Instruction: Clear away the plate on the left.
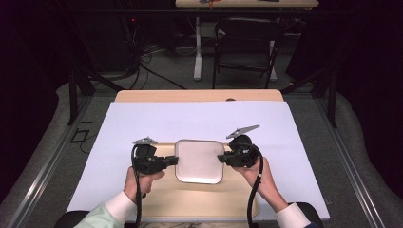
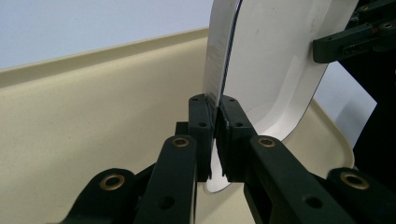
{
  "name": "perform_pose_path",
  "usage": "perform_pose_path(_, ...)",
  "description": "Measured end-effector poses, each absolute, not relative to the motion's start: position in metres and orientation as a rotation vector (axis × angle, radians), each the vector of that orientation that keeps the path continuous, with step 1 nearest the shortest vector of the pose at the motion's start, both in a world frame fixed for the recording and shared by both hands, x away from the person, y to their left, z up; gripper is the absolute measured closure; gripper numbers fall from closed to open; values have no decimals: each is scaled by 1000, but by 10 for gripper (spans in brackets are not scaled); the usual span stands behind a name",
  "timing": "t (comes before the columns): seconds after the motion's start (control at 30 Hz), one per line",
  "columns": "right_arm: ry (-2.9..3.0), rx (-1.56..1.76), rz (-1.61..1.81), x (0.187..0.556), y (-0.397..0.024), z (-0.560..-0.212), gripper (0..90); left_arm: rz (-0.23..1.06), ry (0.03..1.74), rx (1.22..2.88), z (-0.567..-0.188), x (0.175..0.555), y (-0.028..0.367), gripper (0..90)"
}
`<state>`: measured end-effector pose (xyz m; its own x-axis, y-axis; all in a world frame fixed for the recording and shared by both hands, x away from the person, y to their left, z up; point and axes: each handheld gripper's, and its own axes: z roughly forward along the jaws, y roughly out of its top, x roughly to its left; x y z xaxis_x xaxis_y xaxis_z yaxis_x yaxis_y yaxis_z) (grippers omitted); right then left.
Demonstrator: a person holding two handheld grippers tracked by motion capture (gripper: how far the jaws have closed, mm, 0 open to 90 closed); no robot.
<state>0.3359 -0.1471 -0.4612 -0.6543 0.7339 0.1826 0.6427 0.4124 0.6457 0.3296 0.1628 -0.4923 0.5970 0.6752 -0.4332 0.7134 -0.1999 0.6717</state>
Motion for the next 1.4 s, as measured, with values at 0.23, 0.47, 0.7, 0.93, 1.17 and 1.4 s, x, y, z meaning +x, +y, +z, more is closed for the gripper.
perform_pose_path(0.23,2560,1252,1030,340,-142,-465,787,-81,1131,1939,-495,329,165,846)
perform_pose_path(0.47,2604,1296,996,348,-141,-473,794,-112,1141,1964,-499,331,165,840)
perform_pose_path(0.7,2639,1325,960,358,-139,-487,789,-154,1181,1973,-511,337,165,836)
perform_pose_path(0.93,2632,1319,934,366,-136,-496,772,-119,1184,1985,-516,340,162,828)
perform_pose_path(1.17,2636,1307,875,371,-134,-504,750,-39,1169,2038,-520,343,155,808)
perform_pose_path(1.4,2651,1307,833,374,-133,-510,735,-9,1168,2057,-524,343,152,797)
